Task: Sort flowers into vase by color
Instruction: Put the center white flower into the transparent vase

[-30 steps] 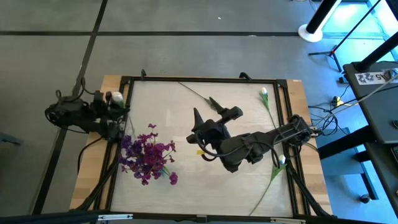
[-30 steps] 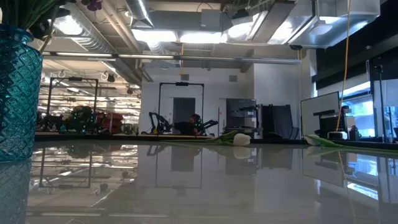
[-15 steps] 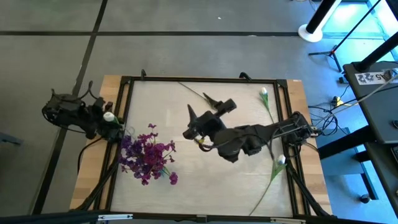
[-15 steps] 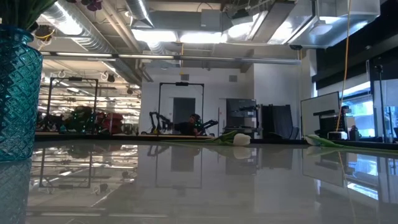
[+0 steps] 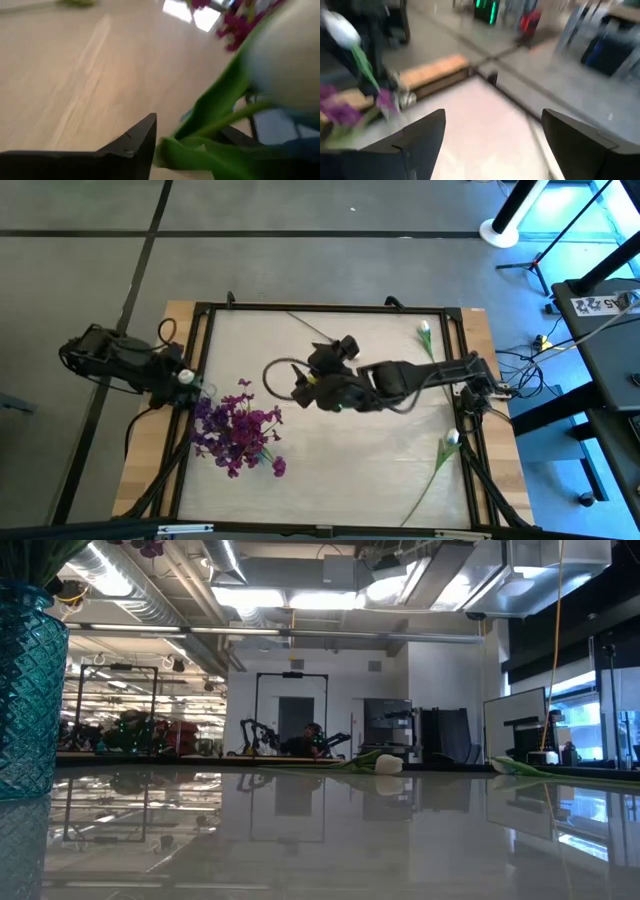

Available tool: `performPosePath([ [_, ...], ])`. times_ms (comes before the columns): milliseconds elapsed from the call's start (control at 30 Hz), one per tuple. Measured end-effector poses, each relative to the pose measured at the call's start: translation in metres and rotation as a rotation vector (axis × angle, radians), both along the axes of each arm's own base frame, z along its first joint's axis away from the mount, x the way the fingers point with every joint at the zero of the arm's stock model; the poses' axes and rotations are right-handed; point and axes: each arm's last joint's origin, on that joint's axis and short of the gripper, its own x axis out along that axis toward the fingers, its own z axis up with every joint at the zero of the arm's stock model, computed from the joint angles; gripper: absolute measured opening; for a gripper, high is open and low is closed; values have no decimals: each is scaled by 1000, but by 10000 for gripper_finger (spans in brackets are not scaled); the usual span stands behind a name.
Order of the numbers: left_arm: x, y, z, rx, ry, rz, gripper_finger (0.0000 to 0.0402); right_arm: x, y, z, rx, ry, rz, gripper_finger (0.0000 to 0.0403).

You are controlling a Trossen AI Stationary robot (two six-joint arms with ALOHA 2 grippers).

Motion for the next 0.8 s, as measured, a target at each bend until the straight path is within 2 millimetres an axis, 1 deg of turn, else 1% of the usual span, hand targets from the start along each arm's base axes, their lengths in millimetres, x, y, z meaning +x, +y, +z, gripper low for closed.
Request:
performPosePath([
  [100, 1, 0, 5, 25, 60, -7, 181, 5, -13, -17, 73, 96, 12, 335],
  [167, 1, -1, 10, 38, 103, -24, 194, 10, -21, -32, 129, 169, 7, 334],
  [267, -4, 0, 19, 34, 146, -43, 209, 13, -39, -51, 242, 275, -5, 327],
  [367, -10, 1, 27, 18, 156, -54, 215, 16, -61, -68, 283, 319, -68, 319],
  [467, -17, 2, 33, -3, 156, -41, 215, 17, -87, -84, 308, 356, -139, 310],
  [533, -20, 3, 36, -6, 149, -27, 214, 16, -106, -96, 362, 395, -158, 304],
  [700, -21, 4, 37, -27, 147, 9, 214, 12, -157, -137, 480, 443, -219, 284],
  [800, -20, 6, 38, -6, 142, 62, 214, 5, -185, -161, 544, 473, -244, 266],
])
